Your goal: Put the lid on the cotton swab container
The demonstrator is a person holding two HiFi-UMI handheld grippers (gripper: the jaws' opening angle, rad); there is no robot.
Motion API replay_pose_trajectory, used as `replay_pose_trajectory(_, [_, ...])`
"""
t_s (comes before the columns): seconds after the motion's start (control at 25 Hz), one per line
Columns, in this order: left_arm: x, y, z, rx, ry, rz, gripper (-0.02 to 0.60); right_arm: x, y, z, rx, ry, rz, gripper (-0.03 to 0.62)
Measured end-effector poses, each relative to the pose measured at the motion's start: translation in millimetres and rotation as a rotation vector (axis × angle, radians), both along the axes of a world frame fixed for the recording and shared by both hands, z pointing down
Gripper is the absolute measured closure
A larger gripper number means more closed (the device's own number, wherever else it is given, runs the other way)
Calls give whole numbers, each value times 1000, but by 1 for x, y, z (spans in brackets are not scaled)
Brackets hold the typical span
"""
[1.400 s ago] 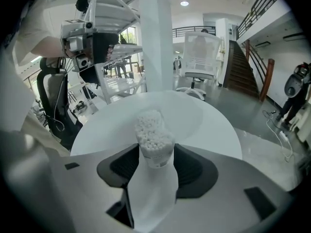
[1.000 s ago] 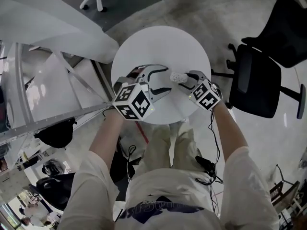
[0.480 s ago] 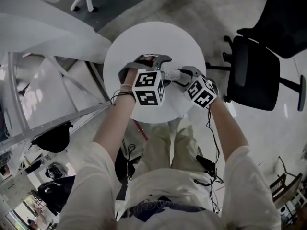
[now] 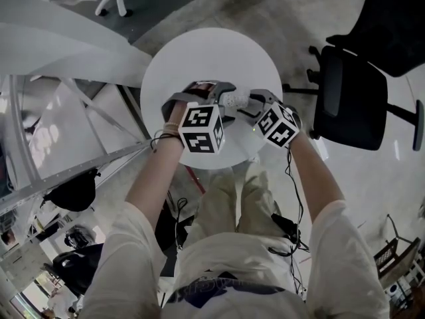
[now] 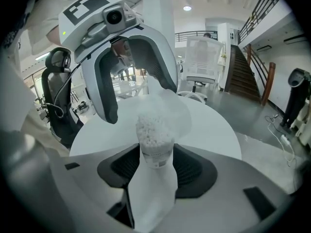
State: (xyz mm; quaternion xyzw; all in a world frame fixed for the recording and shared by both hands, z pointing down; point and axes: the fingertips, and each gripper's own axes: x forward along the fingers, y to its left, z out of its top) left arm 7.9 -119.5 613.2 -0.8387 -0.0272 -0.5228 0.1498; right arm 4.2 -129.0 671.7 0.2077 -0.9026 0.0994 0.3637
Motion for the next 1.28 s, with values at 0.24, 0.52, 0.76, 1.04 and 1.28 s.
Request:
replay_pose_trajectory(0.24, [0, 14, -1, -50, 37, -26, 261, 1, 1, 1, 3, 2, 0, 370])
replay_pose_trajectory(0.52, [-1, 24, 0, -156, 77, -78, 262, 0, 0, 1, 6, 0, -7, 370])
replay_pose_trajectory(0.76, [1, 25, -1, -232, 108, -129, 306, 1, 0, 6, 3, 2, -3, 372])
replay_pose_trajectory(1.04, [3, 17, -5, -274, 168, -198, 426, 0, 1, 7, -2, 0, 1, 373])
replay_pose_trajectory(1.28, [3, 13, -2, -272, 172, -213, 532, 0, 1, 7, -4, -2, -2, 373])
